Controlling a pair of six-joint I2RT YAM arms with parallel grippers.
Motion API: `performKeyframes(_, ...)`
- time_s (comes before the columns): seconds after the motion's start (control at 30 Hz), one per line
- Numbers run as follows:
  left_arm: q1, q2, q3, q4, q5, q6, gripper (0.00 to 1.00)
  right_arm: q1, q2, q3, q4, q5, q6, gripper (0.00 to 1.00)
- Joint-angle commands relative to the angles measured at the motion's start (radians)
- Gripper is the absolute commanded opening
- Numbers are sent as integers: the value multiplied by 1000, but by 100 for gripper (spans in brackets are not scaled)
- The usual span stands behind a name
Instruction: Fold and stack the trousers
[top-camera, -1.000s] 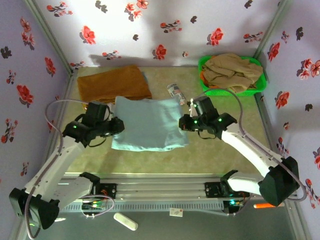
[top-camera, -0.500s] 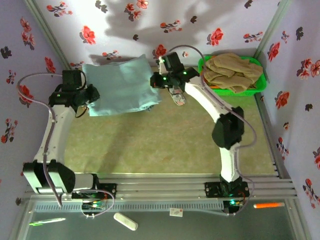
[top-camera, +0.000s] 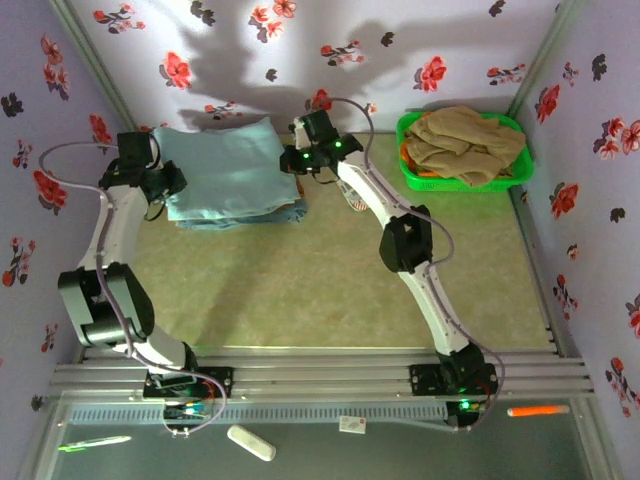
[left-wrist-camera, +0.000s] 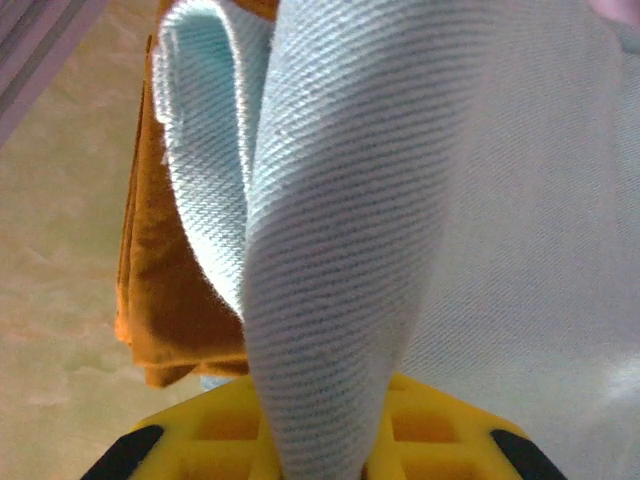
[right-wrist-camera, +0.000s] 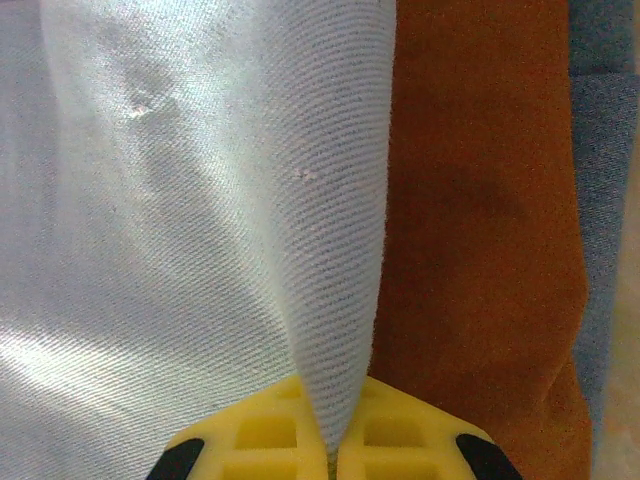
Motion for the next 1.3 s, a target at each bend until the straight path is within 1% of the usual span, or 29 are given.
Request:
performKeyframes(0.0,50,31,20,167,-70,-11,0,-58,15,56,99,69,27,0)
performKeyframes(0.17,59,111,-15,259,-74,-34,0,-65,69,72,161,80,75,0)
performKeyframes(0.23,73,141,-36,272,-92,-73,0,-65,91,91,162,105,83,0)
performKeyframes(0.27,82,157,-45,278,-92,-92,8,-65,97,91,159,121,87,1)
performKeyframes(0.3,91,175,-54,280,-89,-112,30,-67,100,92,152,135,89,15)
performKeyframes(0.33,101,192,-59,280,-79,-129,44,-69,100,92,140,145,89,23)
performKeyframes(0.37,107,203,-62,278,-60,-137,52,-71,98,92,128,142,85,24)
performKeyframes(0.4,111,210,-59,268,-51,-144,66,-73,93,90,117,139,78,30)
performKeyframes(0.43,111,214,-56,256,-50,-146,77,-77,85,90,105,141,71,40)
performKeyframes(0.5,114,206,-51,231,-41,-156,86,-81,58,81,86,143,57,54)
performKeyframes(0.53,116,199,-44,208,-46,-165,94,-83,38,67,81,144,48,58)
performKeyframes(0.57,117,187,-42,188,-59,-179,99,-85,18,52,77,145,41,60)
performKeyframes(0.67,120,109,-71,159,-65,-216,100,-88,-53,-30,78,137,29,61)
performKeyframes(0.8,119,-59,-139,101,-75,-270,99,-86,-125,-140,82,100,35,61)
performKeyframes(0.87,105,-171,-211,107,-63,-280,93,-87,-154,-192,81,94,51,61)
performKeyframes(0.9,88,-238,-251,103,-66,-285,85,-88,-173,-223,82,94,63,60)
performKeyframes(0.93,56,-302,-296,108,-77,-285,74,-88,-198,-266,88,106,79,59)
performKeyframes(0.97,19,-362,-324,89,-113,-294,59,-89,-228,-311,100,122,92,58)
performKeyframes(1.0,-43,-424,-356,82,-164,-306,32,-89,-272,-382,127,150,108,57)
performKeyframes(1.03,-130,-480,-394,102,-242,-316,17,-91,-327,-460,161,180,122,58)
performKeyframes(1.07,-217,-514,-422,124,-294,-326,11,-92,-375,-525,193,203,137,58)
performKeyframes(1.1,-309,-528,-445,153,-335,-333,8,-96,-434,-614,228,233,152,60)
performKeyframes(1.13,-386,-512,-450,169,-345,-336,8,-102,-493,-700,264,255,167,61)
performKeyframes(1.17,-446,-475,-440,168,-359,-342,7,-106,-546,-776,294,276,178,63)
performKeyframes(1.2,-507,-421,-425,176,-364,-346,0,-116,-600,-856,330,295,191,64)
performKeyframes(1.27,-609,-292,-395,211,-366,-347,0,-141,-709,-1027,402,295,216,68)
